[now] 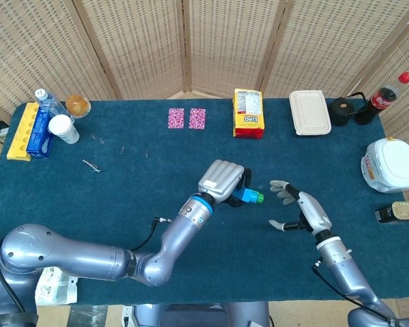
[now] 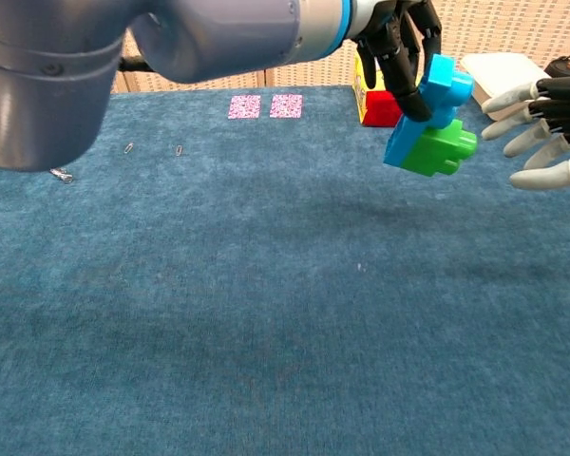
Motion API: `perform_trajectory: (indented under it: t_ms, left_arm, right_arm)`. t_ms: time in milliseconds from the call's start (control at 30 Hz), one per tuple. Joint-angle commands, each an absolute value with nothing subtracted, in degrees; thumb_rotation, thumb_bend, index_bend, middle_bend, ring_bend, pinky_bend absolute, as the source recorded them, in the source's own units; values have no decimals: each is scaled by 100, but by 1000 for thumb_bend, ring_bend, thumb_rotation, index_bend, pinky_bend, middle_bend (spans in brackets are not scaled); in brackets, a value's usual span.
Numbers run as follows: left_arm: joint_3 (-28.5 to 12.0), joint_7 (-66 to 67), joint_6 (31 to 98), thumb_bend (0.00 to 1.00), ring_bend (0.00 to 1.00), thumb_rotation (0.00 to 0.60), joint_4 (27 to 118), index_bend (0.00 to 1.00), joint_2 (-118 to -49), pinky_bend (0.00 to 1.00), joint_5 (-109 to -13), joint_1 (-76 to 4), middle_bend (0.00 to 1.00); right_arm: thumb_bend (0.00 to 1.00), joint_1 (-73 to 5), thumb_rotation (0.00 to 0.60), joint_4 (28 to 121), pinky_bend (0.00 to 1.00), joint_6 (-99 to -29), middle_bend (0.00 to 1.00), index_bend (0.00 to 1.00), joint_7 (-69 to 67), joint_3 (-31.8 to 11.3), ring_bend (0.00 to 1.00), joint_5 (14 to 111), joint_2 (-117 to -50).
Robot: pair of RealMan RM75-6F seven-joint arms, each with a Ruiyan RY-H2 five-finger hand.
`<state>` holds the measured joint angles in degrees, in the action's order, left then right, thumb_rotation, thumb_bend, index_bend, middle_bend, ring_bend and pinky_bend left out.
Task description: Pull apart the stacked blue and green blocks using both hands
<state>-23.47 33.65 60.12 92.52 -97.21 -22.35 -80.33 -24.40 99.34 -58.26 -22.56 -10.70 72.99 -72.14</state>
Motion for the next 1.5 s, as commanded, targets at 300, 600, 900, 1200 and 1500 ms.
perform_trajectory:
  t_ms: [300,600,900,1200,1500]
  left_arm:
    - [-2566,3363,6270,276,472,600,9047,782,-10034,400,-2227,-8125,616]
    - [-2655,3382,6529,275,472,600,8959,782,-10273,400,-2324,-8101,616]
    - [-2722,3350,6510,274,472,600,8954,782,-10347,400,-2322,-8017,617]
    - [-2812,3370,6462,275,471,600,8980,782,-10391,400,-2220,-7968,616]
    - [-2938,3351,6434,274,471,600,8967,782,-10470,400,-2103,-7972,616]
  right_arm:
    - [235,-2683,600,9863,354,-5559,307,215,-1765,-1184,347,6683,-7528]
    - [235,-2970,600,9824,378,-5388,347,246,-1431,-1444,398,6025,-7800]
    - [235,-3032,600,9726,395,-5274,376,270,-1600,-1608,428,5673,-7944]
    - [235,-3021,600,9557,343,-5179,370,270,-1714,-1640,395,5541,-7959]
    - [235,-3012,600,9524,331,-5142,362,270,-1839,-1693,371,5601,-7957]
